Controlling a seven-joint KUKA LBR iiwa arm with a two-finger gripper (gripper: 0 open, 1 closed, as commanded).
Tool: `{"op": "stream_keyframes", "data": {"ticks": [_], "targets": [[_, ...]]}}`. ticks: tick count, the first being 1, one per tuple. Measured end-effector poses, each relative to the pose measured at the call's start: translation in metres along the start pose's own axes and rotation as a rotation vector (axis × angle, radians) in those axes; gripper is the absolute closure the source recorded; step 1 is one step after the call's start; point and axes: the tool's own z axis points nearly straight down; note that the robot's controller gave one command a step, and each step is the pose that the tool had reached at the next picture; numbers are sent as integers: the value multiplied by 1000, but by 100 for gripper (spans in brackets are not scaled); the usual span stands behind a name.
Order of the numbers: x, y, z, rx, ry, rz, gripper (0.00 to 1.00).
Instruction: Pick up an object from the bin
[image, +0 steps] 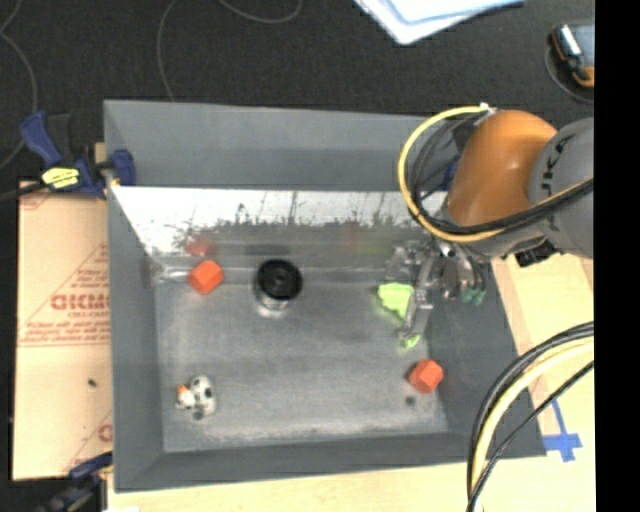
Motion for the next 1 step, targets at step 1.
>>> {"op": "stream_keyframes", "data": {"ticks": [1], "targets": [[2, 5, 5, -4, 10, -6, 0]]}}
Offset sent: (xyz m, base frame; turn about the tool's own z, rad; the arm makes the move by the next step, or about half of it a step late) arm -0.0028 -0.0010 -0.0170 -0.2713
